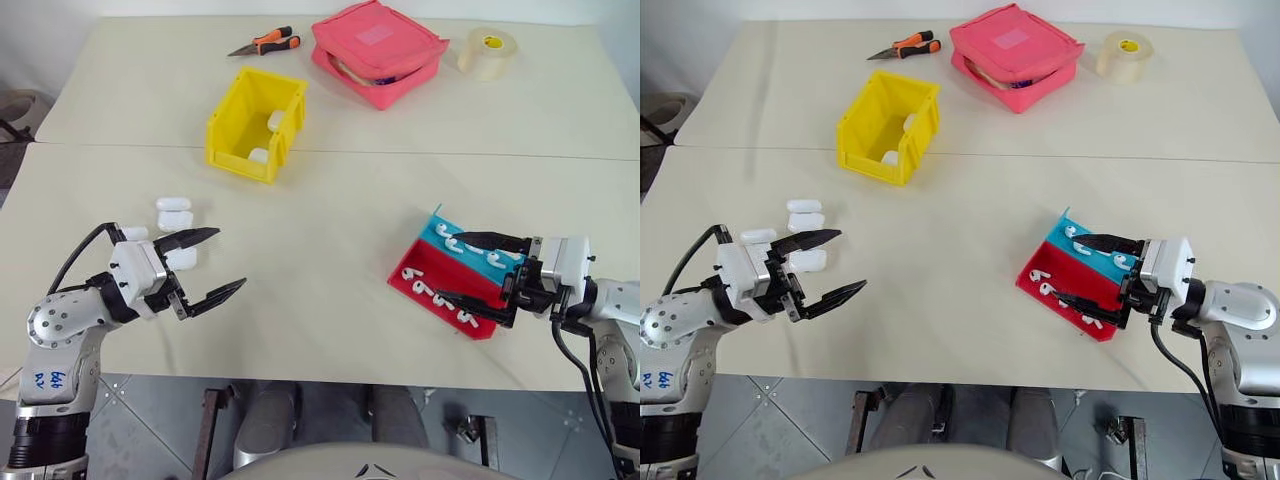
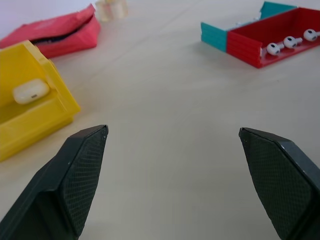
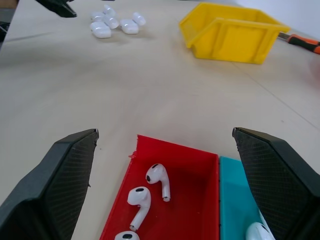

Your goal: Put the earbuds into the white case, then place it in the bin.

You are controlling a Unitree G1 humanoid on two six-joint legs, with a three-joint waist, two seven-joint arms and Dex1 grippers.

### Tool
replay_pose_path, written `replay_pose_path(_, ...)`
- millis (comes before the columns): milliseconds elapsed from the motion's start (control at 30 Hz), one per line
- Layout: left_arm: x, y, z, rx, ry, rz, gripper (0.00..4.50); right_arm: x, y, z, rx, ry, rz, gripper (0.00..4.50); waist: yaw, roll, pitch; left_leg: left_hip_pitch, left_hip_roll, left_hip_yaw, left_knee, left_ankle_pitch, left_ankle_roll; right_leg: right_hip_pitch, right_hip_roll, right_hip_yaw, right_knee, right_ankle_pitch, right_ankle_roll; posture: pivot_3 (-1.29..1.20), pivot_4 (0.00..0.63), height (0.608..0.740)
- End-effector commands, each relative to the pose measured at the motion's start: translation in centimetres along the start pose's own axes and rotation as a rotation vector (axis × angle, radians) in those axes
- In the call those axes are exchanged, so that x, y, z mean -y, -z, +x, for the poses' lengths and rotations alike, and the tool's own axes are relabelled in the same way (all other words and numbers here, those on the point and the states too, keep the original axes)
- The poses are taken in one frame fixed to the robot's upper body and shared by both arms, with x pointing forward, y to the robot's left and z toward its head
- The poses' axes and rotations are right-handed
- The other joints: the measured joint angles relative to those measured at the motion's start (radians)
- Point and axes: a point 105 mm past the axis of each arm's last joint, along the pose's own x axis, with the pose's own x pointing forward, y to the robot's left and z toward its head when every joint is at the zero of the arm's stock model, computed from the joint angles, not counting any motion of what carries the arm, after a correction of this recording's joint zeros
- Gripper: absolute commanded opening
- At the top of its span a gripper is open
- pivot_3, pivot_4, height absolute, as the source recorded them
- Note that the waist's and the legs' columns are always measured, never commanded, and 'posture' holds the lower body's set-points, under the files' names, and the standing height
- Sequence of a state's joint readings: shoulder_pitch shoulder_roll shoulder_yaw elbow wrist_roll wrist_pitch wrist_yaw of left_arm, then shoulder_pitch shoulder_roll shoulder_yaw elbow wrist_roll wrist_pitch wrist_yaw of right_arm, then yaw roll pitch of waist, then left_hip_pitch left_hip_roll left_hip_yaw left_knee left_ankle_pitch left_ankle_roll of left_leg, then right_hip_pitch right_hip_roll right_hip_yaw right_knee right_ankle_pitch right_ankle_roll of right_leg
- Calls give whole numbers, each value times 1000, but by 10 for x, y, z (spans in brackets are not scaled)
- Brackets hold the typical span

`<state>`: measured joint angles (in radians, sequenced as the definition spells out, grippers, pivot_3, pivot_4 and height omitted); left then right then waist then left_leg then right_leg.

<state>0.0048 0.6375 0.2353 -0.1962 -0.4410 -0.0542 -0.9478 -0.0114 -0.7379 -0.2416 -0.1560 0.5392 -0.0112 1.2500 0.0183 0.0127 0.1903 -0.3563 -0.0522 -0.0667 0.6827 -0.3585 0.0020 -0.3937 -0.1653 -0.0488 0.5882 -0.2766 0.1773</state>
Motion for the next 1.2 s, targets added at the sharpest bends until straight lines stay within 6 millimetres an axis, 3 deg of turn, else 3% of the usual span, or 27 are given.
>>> replay_pose_path(33,-2,-7,-6,1,-43,57,4463,-2,-6,5,36,-28,-20,4500,2,0,0,0,0,0,0,0,0,0,0,0,0,0,0,0,150,740)
replay_pose_path(200,-12,-7,-30,-20,-210,44,4463,-4,-8,19,81,-64,-19,4500,-12,0,0,0,1,0,0,-1,0,0,0,0,-1,0,0,0,150,740)
replay_pose_path(333,-21,-8,-74,-45,-475,-9,4463,-6,-15,34,141,-110,-30,4500,-19,0,0,0,2,0,0,-1,-1,0,0,0,-1,0,0,0,150,740)
replay_pose_path(467,-5,1,-121,-142,-684,-35,4463,-9,-29,50,222,-131,-72,4500,-19,-1,0,0,2,0,-1,-2,-1,0,0,0,-2,0,0,0,150,740)
replay_pose_path(567,14,25,-158,-277,-817,-134,4463,-15,-43,65,288,-153,-100,4500,-13,-1,0,0,2,0,0,-2,-1,0,0,0,-3,0,-1,0,150,740)
replay_pose_path(733,22,40,-189,-340,-999,-227,4463,-14,-49,70,307,-179,-116,4500,9,-4,0,0,2,0,0,-2,-1,0,0,0,-5,-1,-2,0,150,740)
replay_pose_path(833,16,34,-176,-296,-986,-254,4463,-11,-46,68,288,-181,-113,4500,9,-5,-1,0,2,-2,0,-2,-1,0,0,0,-5,-1,-3,0,150,740)
replay_pose_path(933,6,19,-148,-241,-931,-288,4463,-9,-41,65,267,-182,-100,4500,8,-6,-2,0,2,-2,0,-2,-1,0,0,0,-4,-1,-3,0,150,740)
replay_pose_path(1200,6,3,-97,-340,-850,-405,4463,-4,-34,60,225,-190,-75,4500,-2,-6,-2,0,3,-2,0,-3,-2,0,1,0,-1,-1,-3,0,150,740)
